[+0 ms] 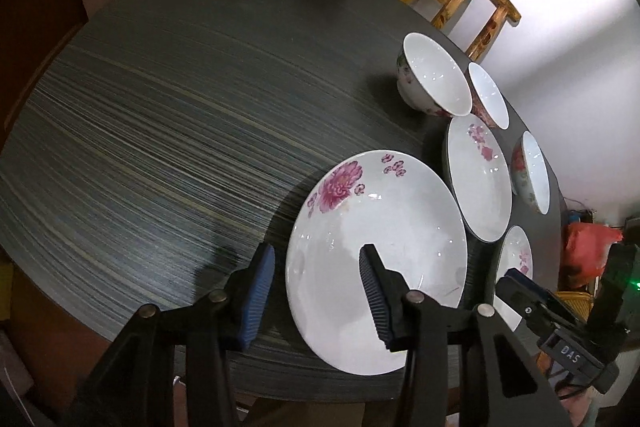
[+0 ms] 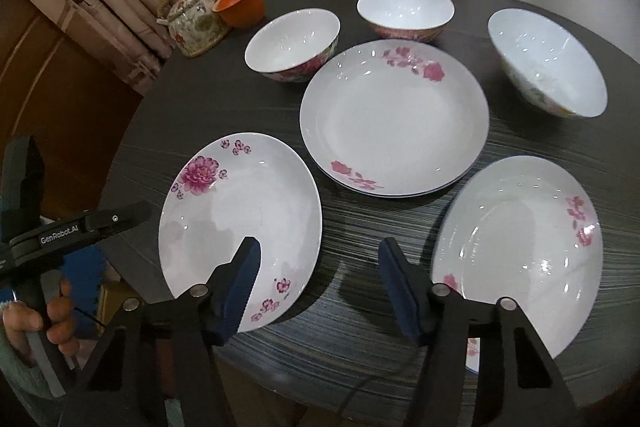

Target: Organize plates and bowls

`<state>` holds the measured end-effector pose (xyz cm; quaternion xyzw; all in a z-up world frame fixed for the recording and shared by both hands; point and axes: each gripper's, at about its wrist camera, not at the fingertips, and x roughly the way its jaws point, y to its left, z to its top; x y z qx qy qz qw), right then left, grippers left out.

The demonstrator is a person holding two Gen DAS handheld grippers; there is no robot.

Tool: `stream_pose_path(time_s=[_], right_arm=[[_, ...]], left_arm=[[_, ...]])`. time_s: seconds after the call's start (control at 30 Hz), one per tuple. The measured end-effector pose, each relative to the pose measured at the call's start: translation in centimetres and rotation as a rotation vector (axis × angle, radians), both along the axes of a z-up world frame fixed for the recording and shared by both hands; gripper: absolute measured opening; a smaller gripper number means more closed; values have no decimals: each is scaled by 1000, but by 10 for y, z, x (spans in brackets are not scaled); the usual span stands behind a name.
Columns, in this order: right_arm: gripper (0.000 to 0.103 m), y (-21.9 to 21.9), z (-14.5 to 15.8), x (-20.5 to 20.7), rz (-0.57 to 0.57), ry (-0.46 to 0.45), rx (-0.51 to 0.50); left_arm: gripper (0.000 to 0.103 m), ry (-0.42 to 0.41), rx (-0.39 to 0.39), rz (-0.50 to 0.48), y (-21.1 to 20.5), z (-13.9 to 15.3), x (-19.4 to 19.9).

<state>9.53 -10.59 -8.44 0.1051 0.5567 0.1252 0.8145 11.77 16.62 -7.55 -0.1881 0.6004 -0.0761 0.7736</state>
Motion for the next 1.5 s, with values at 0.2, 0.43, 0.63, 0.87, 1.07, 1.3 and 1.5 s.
stream_pose_path(time_s=[0.2,0.43,0.63,0.87,1.07,1.3,1.5], right_arm=[[55,5,-12,11,1,46,2],[45,3,-29,23,-20,118,60],[32,10,-37,29,-5,142,68],[27,20,-46,31,14,151,55],[22,20,-52,32,18,162,57],[16,22,-53,33,24,157,40],[12,27,-51,29,51,120,-17]], left_arm=[[45,21,6,-3,1,-8,5],[45,43,8,2,2,-16,11],[33,58,6,-6,1,-22,14],[23,71,12,-6,0,-29,15],[10,84,26,-3,-4,-38,15],[8,62,64,-25,-11,-39,14],[8,43,110,-60,-16,-37,13]])
